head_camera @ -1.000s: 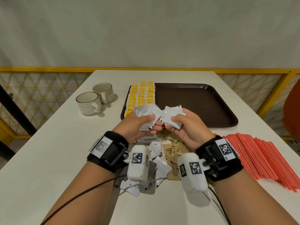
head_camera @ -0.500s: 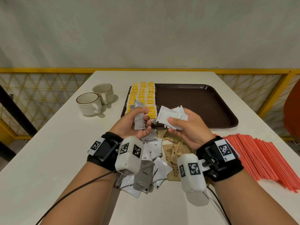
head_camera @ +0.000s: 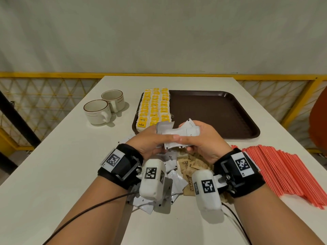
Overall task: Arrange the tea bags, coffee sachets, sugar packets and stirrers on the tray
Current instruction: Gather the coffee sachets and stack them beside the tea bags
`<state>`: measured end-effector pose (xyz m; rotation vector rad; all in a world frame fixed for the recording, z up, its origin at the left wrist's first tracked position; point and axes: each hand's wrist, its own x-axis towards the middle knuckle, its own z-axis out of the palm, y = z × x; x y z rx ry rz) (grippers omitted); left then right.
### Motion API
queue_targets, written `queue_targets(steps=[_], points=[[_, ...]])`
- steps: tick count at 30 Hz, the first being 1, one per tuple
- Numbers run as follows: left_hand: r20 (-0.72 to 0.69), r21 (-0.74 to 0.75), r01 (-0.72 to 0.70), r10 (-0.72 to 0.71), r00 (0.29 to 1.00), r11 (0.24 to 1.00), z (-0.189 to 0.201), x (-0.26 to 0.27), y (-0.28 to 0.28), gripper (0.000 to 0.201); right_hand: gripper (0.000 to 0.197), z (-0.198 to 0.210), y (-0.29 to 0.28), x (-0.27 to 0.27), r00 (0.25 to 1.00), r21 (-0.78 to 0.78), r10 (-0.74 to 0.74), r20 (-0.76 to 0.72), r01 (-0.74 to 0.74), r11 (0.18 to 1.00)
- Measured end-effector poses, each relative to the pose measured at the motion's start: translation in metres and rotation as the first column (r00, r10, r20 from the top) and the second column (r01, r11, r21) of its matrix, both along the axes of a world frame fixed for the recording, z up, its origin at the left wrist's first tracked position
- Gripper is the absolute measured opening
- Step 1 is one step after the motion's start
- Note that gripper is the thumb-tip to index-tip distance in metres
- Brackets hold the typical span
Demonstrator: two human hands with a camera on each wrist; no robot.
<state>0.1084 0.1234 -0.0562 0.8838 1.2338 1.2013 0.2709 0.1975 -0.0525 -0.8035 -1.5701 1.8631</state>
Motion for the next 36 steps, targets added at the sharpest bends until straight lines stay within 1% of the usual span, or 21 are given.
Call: queue_targets(steps=[2,5,8,11,14,16,18,20,24,29,31,33,36], points=[[0.018,0.01,-0.061,0.061,0.998,0.998,-0.002,-0.002,0.002,0.056,0.032,0.0,0.001,-0.002,0.996,-0.038,-0.067,-0.064,0.065,0.997],[0.119,-0.005,-0.183,0.182,0.976,0.983,-0.002,-0.005,0.005,0.04,0.021,0.003,0.003,-0.004,0.971,-0.105,-0.19,-0.149,0.175,0.979],[0.208,-0.015,-0.214,0.212,0.955,0.977,0.0,-0.006,0.006,0.035,0.018,0.008,0.006,-0.001,0.957,-0.147,-0.238,-0.166,0.214,0.966],[0.278,-0.01,-0.238,0.231,0.932,0.971,0.0,-0.006,0.008,0.034,0.022,0.01,0.006,0.001,0.967,-0.165,-0.173,-0.188,0.142,0.976],[0.315,0.004,-0.201,0.19,0.93,0.979,-0.001,-0.004,0.008,0.031,0.025,0.008,0.001,-0.001,0.981,-0.097,-0.078,-0.175,0.062,0.993],[0.306,0.003,-0.158,0.149,0.94,0.987,-0.002,-0.004,0.008,0.031,0.03,0.006,0.001,-0.002,0.984,-0.071,-0.085,-0.159,0.074,0.995],[0.292,0.001,-0.12,0.115,0.949,0.993,-0.002,-0.004,0.008,0.036,0.033,0.005,0.001,-0.001,0.984,-0.079,-0.103,-0.147,0.092,0.993],[0.297,0.006,-0.086,0.08,0.952,0.996,-0.001,-0.004,0.008,0.041,0.033,0.006,0.002,0.0,0.987,-0.078,-0.088,-0.131,0.079,0.994],[0.318,0.026,-0.044,0.034,0.947,0.999,-0.001,-0.007,0.007,0.042,0.03,0.005,0.001,0.001,0.993,-0.043,-0.065,-0.096,0.062,0.997],[0.276,0.048,-0.014,0.0,0.961,0.999,-0.001,-0.009,0.005,0.049,0.019,0.006,0.001,-0.003,0.992,-0.101,-0.103,-0.075,0.095,0.99],[0.274,0.038,-0.029,0.018,0.962,0.999,-0.001,-0.009,0.005,0.052,0.02,0.007,0.002,-0.003,0.993,-0.13,-0.09,-0.08,0.079,0.988],[0.288,0.018,-0.077,0.068,0.955,0.997,-0.002,-0.01,0.006,0.051,0.024,0.007,0.002,-0.003,0.993,-0.132,-0.076,-0.086,0.064,0.989],[0.331,-0.023,-0.14,0.139,0.933,0.99,-0.001,-0.01,0.007,0.038,0.03,0.006,0.002,-0.002,0.994,-0.094,-0.074,-0.086,0.066,0.993]])
